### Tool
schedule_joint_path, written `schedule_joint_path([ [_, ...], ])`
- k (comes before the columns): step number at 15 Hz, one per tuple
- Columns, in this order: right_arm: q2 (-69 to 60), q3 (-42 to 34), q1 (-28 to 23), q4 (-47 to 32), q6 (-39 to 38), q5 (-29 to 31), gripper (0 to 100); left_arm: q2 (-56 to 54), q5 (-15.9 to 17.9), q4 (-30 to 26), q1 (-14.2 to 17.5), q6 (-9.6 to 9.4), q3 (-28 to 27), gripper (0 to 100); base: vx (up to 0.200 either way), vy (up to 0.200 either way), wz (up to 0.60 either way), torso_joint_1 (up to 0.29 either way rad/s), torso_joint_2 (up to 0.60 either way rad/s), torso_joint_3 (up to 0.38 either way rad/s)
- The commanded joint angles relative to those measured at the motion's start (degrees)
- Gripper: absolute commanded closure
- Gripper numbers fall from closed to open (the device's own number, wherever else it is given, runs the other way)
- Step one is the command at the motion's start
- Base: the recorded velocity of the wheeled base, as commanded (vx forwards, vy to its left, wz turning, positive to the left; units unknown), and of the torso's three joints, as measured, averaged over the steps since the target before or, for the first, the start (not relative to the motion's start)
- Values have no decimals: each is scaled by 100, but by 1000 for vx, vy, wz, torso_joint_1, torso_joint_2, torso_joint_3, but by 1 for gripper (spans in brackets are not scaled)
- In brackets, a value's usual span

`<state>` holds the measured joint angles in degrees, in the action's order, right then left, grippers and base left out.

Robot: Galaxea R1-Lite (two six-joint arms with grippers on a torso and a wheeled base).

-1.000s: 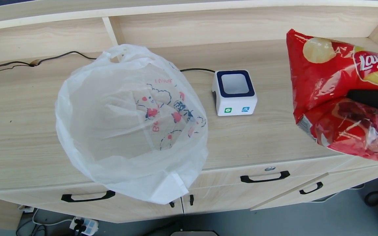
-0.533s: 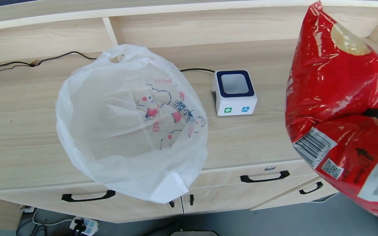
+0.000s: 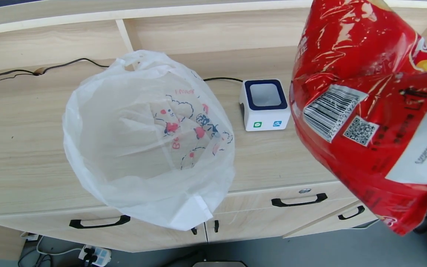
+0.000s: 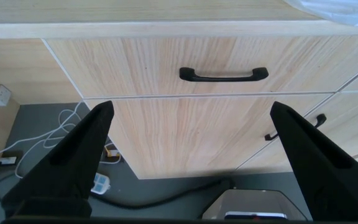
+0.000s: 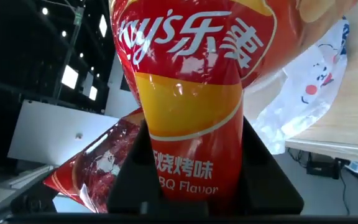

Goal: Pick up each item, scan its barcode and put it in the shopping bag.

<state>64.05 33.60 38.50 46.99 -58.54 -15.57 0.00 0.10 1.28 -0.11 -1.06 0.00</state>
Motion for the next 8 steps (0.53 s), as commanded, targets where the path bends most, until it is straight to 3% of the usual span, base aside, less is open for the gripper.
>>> schedule_joint_path([
  [1, 108, 50, 70, 11, 0, 1, 100, 9, -1, 4, 2, 1, 0, 0, 0, 0, 0, 0, 0, 0],
  [5, 99, 15, 624, 679, -87, -78, 100, 9, -1, 4, 2, 1, 0, 0, 0, 0, 0, 0, 0, 0],
  [8, 134, -55, 624, 767, -202, -175, 100, 9, -1, 4, 2, 1, 0, 0, 0, 0, 0, 0, 0, 0],
])
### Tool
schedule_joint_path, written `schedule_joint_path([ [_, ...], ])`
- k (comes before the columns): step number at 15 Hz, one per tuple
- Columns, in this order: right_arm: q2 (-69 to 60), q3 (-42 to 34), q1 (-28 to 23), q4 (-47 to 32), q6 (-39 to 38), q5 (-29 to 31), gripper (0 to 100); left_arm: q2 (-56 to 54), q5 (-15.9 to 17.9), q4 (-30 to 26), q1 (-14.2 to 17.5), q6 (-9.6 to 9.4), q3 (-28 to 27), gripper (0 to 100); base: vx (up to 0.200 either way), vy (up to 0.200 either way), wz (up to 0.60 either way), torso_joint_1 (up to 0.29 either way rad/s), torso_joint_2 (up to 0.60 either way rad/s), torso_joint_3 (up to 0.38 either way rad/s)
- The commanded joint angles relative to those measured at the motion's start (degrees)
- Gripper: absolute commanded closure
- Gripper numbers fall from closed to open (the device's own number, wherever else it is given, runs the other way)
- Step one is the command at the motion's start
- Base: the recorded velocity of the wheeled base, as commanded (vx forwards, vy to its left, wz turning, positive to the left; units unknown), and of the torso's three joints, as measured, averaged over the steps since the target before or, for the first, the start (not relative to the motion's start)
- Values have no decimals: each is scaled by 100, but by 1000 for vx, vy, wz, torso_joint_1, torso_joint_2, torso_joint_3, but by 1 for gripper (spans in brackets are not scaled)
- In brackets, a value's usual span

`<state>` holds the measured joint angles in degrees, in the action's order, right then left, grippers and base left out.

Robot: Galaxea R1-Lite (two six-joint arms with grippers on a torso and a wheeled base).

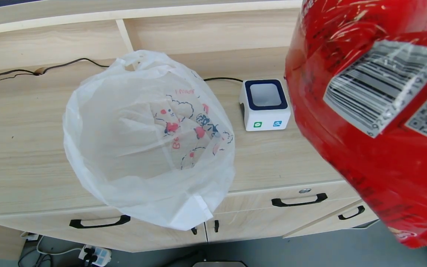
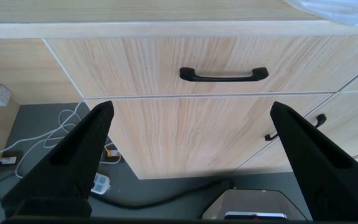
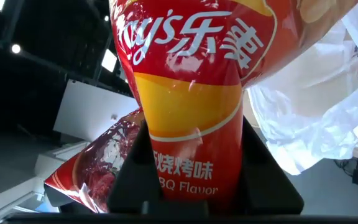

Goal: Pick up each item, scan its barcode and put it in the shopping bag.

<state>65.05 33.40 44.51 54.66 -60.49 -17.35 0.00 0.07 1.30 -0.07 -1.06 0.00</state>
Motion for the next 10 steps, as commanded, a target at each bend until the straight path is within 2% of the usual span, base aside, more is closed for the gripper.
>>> schedule_joint_path([
  [1, 43, -71, 23, 1, -7, -6, 100, 9, 1, 1, -1, 1, 0, 0, 0, 0, 0, 0, 0, 0],
  [6, 96, -115, 5, -26, 152, -32, 100, 9, 1, 1, -1, 1, 0, 0, 0, 0, 0, 0, 0, 0],
  [9, 201, -141, -250, -659, 1470, -339, 100, 9, 1, 1, -1, 1, 0, 0, 0, 0, 0, 0, 0, 0],
  [10, 518, 79, -610, -1089, 2516, -304, 100, 9, 1, 1, -1, 1, 0, 0, 0, 0, 0, 0, 0, 0],
])
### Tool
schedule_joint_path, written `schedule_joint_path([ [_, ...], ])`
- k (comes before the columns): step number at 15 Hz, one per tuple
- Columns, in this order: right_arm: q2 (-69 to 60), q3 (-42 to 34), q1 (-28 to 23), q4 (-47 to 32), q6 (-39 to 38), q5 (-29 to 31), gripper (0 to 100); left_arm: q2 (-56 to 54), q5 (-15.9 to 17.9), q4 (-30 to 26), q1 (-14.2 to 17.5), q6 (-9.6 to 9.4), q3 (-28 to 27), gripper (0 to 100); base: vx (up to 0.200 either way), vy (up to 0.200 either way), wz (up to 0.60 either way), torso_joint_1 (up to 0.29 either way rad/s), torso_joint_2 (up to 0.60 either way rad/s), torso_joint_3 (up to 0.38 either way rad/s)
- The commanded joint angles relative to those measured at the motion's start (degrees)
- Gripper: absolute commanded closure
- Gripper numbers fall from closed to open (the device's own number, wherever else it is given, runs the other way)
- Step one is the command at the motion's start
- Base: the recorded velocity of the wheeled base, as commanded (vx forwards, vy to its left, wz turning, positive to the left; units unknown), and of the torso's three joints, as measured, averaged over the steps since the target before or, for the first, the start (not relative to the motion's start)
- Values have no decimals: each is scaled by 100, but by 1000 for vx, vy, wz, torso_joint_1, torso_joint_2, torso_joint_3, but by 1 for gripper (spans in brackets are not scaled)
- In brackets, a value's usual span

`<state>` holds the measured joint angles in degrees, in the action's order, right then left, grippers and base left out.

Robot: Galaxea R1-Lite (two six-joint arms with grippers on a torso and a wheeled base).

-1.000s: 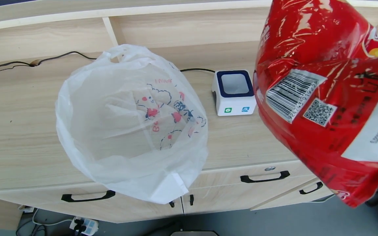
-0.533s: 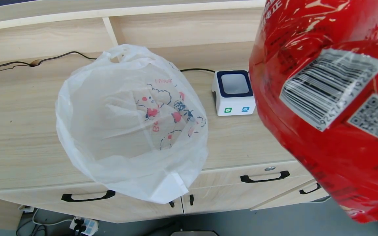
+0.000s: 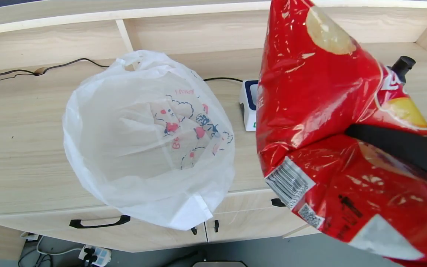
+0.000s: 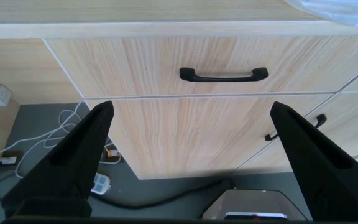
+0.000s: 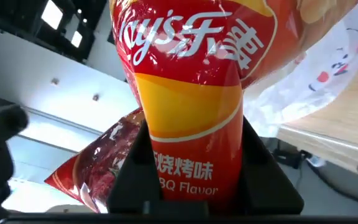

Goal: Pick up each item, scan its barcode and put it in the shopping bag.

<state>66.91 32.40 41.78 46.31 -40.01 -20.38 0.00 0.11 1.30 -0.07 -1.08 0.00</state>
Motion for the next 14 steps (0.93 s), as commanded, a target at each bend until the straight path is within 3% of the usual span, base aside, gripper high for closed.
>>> schedule_joint_path([
  [1, 691, 715, -908, -650, 1821, -54, 100, 9, -2, 1, -1, -6, 0, 0, 0, 0, 0, 0, 0, 0],
  [2, 1034, 1330, -1014, -1010, 2472, 122, 100, 9, -2, -7, -1, -6, 0, 0, 0, 0, 0, 0, 0, 0],
  [5, 1843, 2675, -1198, -1247, 3465, 1643, 100, 9, -2, -7, -1, -15, 0, 0, 0, 0, 0, 0, 0, 0],
  [8, 2159, 3141, -1761, -1256, 5249, 1493, 100, 9, -2, -7, -1, -6, 0, 0, 0, 0, 0, 0, 0, 0],
  [10, 2194, 3158, -1761, -1265, 5583, 1370, 100, 9, -2, -7, -1, -15, 0, 0, 0, 0, 0, 0, 0, 0],
  [11, 2432, 3290, -1770, -1265, 6400, 1195, 100, 9, -2, -7, -1, -15, 0, 0, 0, 0, 0, 0, 0, 0],
  [14, 2704, 3686, -1752, -1283, 6436, 1195, 100, 9, -2, -7, -1, 12, 0, 0, 0, 0, 0, 0, 0, 0],
])
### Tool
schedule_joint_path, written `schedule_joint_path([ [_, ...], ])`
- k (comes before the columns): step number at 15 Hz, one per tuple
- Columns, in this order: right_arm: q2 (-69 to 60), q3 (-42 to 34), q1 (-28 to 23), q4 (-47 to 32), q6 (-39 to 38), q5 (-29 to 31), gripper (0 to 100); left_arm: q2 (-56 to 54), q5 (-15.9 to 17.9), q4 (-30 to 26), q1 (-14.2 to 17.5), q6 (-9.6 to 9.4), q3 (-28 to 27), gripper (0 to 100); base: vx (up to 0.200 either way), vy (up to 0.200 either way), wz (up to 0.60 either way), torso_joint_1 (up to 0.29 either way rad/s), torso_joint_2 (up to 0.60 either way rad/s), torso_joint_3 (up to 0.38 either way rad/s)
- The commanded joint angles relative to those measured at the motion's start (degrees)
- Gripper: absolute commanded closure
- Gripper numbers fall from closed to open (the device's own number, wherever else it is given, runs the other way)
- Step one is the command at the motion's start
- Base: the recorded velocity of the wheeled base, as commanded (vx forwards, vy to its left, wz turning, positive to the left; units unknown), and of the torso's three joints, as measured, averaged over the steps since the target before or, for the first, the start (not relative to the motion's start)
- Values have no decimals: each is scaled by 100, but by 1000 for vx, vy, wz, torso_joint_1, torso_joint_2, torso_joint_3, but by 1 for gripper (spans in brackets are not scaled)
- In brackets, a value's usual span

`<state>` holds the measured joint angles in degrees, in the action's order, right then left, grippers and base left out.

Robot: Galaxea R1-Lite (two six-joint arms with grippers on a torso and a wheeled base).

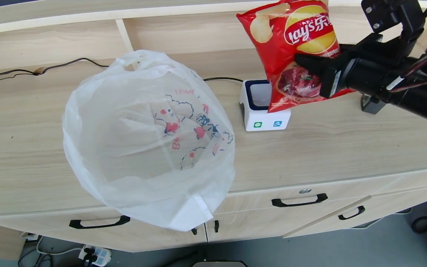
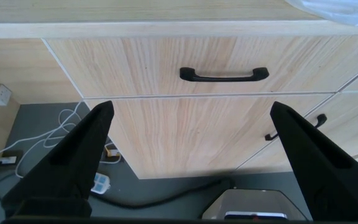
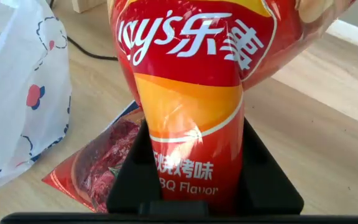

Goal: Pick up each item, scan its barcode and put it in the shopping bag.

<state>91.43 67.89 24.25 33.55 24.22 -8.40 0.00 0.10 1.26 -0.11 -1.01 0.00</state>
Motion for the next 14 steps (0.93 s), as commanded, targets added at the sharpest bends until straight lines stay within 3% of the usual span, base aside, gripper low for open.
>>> schedule_joint_path([
  [1, 270, 119, 1, -6, 12, -4, 100, 9, -1, -3, 2, -4, 0, 0, 0, 0, 0, 0, 0, 0],
  [6, 191, 172, 1, 3, 83, 23, 100, 9, -1, -3, 2, -4, 0, 0, 0, 0, 0, 0, 0, 0],
  [9, -556, 462, -8, -1008, 83, 383, 100, 9, -1, -3, 2, -4, 0, 0, 0, 0, 0, 0, 0, 0],
  [11, -934, 427, 1, -1667, 74, 436, 100, 9, -1, -3, 2, 5, 0, 0, 0, 0, 600, 2, 5, 2],
  [14, -1022, 418, 1, -1703, 47, 515, 100, 9, -1, -3, 2, -13, 0, 0, 0, 0, 600, 2, -1, 4],
])
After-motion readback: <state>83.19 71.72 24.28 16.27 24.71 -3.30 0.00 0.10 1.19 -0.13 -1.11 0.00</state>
